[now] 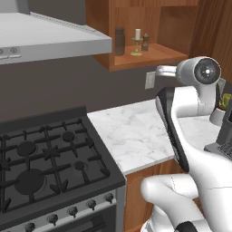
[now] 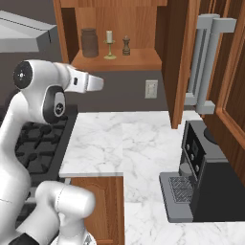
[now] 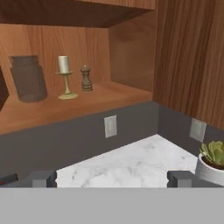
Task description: Pick the jar and candle from the dining table and place them in the open cabinet. Close the cabinet after placing the objects.
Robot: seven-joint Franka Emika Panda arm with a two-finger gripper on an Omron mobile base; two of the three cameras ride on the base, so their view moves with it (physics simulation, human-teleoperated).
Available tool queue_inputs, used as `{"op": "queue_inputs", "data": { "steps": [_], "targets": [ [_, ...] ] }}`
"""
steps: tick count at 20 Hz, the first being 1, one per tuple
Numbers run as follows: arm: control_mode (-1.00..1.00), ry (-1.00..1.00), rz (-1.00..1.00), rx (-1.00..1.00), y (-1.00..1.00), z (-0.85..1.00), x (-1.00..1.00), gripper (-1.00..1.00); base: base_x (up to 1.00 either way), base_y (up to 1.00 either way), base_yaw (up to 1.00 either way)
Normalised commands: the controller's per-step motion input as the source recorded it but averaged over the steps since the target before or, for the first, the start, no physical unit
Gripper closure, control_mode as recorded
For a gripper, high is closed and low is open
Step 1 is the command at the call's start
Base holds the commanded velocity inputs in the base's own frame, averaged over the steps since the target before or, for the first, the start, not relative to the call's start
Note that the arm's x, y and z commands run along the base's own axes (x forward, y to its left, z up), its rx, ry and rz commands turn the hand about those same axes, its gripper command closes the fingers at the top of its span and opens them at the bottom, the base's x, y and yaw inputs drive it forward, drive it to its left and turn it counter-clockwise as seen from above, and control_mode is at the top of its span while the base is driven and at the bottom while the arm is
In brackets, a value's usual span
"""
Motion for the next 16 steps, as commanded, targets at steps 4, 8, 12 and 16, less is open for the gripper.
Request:
{"op": "queue_inputs", "data": {
  "steps": [4,8,12,16],
  "targets": [
    [-1.00,0.30,0.00,0.01,0.00,-0.07,-0.38,-1.00,0.00,0.00,0.00],
    [-1.00,0.09,0.00,0.07,-0.02,-0.27,-0.54,-1.00,0.00,0.00,0.00],
    [-1.00,0.01,-0.01,0.13,-0.04,-0.29,-0.71,-1.00,0.00,0.00,0.00],
    [-1.00,0.00,-0.04,0.16,0.00,-0.33,-0.76,-1.00,0.00,0.00,0.00]
  ]
}}
